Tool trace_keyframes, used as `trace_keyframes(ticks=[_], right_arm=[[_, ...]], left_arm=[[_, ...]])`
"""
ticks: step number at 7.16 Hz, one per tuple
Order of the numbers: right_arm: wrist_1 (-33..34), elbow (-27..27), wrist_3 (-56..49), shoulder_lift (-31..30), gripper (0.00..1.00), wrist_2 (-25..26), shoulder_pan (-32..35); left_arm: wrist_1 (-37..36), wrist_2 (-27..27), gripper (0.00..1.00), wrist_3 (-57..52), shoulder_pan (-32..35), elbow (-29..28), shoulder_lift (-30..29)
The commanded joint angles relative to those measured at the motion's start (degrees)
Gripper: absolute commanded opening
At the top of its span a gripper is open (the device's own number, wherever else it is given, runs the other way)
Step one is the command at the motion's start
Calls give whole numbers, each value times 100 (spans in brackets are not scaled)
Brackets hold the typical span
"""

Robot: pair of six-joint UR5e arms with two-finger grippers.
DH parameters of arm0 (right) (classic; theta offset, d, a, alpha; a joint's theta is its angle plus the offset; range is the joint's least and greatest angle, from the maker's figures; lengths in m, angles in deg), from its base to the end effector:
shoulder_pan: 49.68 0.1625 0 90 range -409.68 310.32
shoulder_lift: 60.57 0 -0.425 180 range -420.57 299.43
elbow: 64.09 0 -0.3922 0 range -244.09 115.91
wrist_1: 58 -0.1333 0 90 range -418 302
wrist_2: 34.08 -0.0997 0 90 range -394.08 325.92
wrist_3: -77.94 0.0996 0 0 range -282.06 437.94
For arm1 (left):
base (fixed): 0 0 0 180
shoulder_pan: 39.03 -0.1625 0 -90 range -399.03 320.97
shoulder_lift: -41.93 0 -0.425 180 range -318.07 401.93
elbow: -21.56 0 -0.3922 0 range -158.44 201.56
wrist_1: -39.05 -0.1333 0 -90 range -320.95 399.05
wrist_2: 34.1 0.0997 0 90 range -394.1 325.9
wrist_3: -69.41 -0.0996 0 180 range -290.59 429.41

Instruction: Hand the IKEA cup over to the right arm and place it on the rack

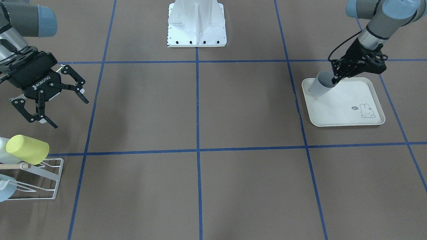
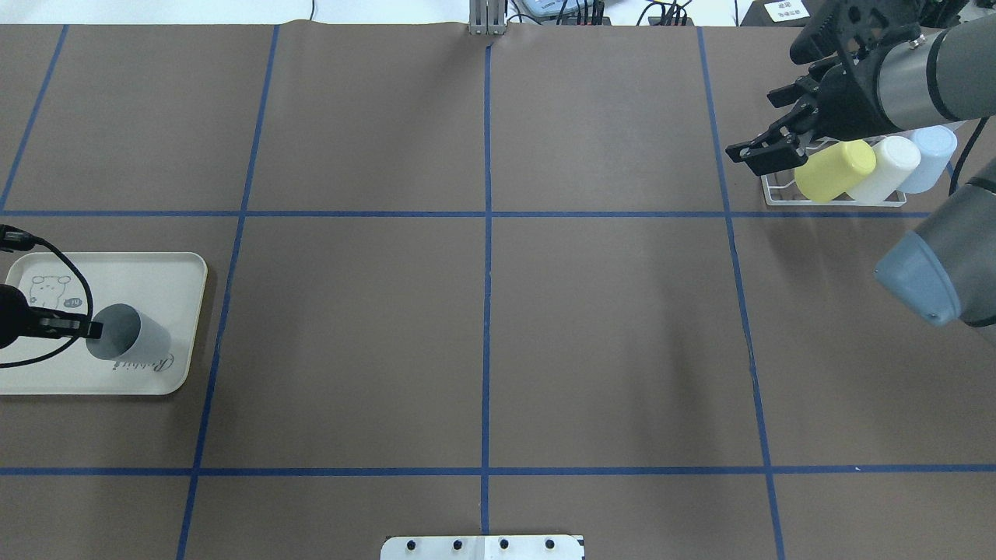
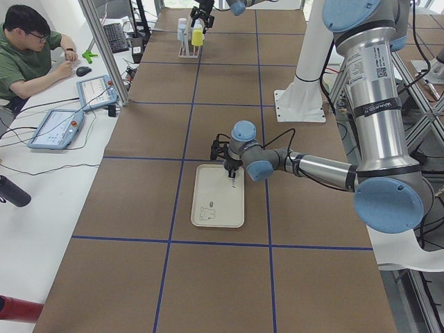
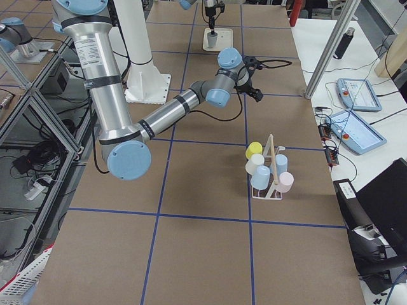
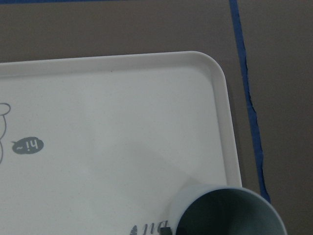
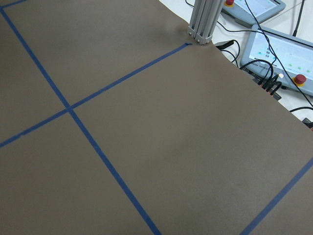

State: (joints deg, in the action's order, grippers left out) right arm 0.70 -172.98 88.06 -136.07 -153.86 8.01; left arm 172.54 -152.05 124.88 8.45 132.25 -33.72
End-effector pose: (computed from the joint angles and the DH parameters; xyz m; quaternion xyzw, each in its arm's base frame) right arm -0.2256 -0.5136 0.3049 0.4035 -0.3895 -0.2920 0.7748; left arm 0.2173 -0.3652 0.5115 0.1029 0.4522 0.0018 0.8859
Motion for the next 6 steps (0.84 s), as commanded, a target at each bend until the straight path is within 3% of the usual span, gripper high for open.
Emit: trace_keyframes(ticks=[1,3,4,6], right_arm=[[-147,-10,17,0,100,-10,-55],[-812,86,17,8,100,-1,-300],[-1043,139,43,34,100,8,-441],[-1351,157,96,87,100,17,-643]], left_arm=[[-7,-734,0,16,637,216,-81],[46,-1247,0,313,937,566,-213],[46,-1448,0,1037,965,751,-457],[55,-1529,0,2943,930,823,-1684]])
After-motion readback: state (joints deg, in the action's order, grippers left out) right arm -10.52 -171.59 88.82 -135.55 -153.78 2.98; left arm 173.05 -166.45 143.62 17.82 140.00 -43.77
